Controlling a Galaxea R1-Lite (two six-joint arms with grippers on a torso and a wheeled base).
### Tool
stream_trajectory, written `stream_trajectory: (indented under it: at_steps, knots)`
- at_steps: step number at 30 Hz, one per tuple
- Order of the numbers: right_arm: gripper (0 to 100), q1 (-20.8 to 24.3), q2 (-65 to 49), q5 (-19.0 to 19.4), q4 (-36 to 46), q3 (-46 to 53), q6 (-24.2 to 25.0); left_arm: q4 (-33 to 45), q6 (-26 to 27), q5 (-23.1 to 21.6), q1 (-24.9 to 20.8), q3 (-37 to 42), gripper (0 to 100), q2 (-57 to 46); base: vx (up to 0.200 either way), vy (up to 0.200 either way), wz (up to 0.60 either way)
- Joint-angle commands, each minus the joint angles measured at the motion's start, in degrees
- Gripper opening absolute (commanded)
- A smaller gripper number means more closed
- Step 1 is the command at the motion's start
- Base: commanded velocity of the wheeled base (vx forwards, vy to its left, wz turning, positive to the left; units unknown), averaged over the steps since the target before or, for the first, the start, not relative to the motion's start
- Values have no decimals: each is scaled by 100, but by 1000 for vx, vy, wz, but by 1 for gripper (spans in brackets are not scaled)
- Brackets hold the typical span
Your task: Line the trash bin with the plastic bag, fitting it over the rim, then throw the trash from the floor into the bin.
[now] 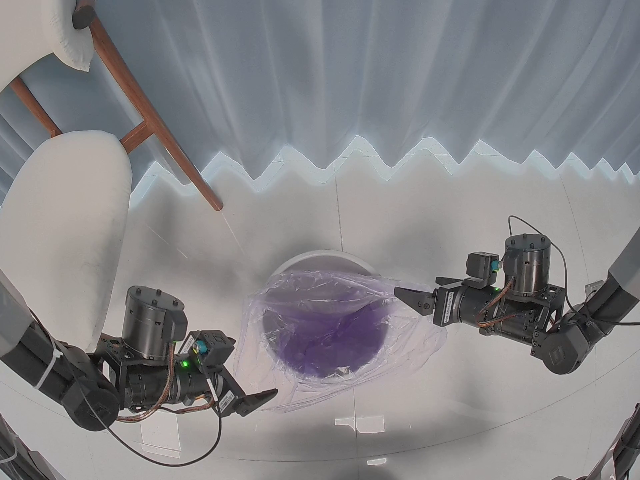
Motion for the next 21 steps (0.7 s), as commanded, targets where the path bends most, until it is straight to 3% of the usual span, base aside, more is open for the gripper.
stream_trajectory:
  at_steps: [1, 11, 21]
  knots:
    - [100, -264, 239, 415, -357, 31, -399, 4, 23, 47, 319, -272, 100, 31, 0, 0, 0]
    - [100, -273, 546, 1056, -866, 22, -829, 13, 6, 82, 469, -694, 100, 480, 0, 0, 0]
    - [100, -264, 1214, 1258, -1824, 40, -1119, 4, -12, 109, 495, -1371, 100, 1121, 0, 0, 0]
